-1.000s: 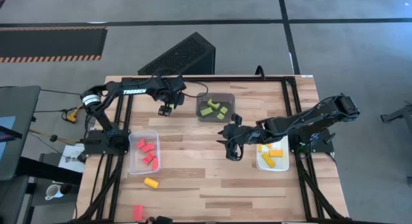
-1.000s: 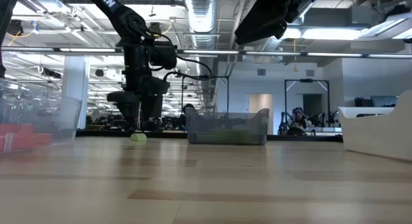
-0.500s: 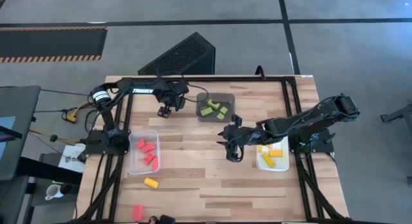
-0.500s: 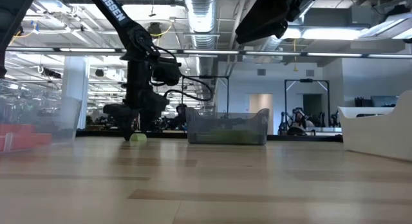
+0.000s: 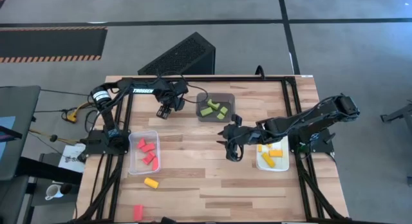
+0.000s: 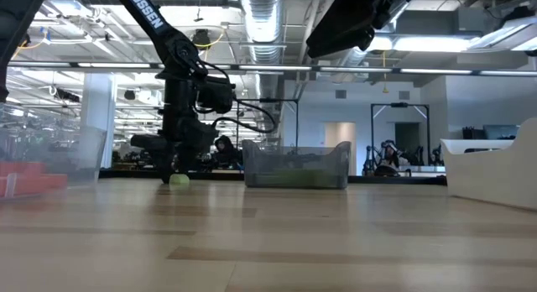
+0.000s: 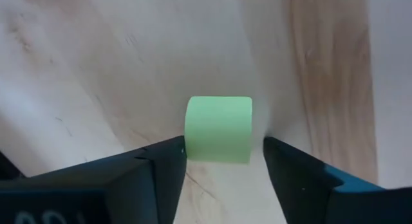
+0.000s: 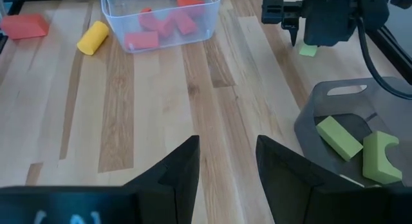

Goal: Sort & place blocks by color
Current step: Put the green block into the black bin

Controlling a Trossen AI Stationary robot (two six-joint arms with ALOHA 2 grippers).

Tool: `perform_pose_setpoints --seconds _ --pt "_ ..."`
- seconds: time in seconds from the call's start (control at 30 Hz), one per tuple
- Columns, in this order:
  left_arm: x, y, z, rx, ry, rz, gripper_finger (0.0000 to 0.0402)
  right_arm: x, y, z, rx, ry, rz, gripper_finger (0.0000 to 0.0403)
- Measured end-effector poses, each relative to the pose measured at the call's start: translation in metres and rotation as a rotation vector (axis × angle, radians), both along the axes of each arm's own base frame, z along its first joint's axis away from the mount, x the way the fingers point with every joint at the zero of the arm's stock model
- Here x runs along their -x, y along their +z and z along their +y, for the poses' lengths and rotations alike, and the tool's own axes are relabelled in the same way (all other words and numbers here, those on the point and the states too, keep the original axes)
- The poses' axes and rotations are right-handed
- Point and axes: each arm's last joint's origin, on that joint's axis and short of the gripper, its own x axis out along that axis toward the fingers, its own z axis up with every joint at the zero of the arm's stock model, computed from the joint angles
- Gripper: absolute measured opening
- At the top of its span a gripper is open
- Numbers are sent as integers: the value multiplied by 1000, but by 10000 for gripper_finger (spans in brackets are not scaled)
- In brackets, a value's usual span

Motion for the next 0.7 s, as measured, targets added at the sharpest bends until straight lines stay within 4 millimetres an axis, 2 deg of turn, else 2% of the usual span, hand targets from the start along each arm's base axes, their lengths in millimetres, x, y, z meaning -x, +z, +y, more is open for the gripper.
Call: perform_pose_setpoints --seconds 0.5,0.6,0.7 --pt "0 0 -2 63 135 -49 113 0 0 1 -10 -8 -3 175" --pt "-1 5 -2 72 174 -51 100 0 0 1 -23 -16 -5 175" --pt "-5 16 -4 172 216 -105 92 1 0 5 -14 -19 -7 175"
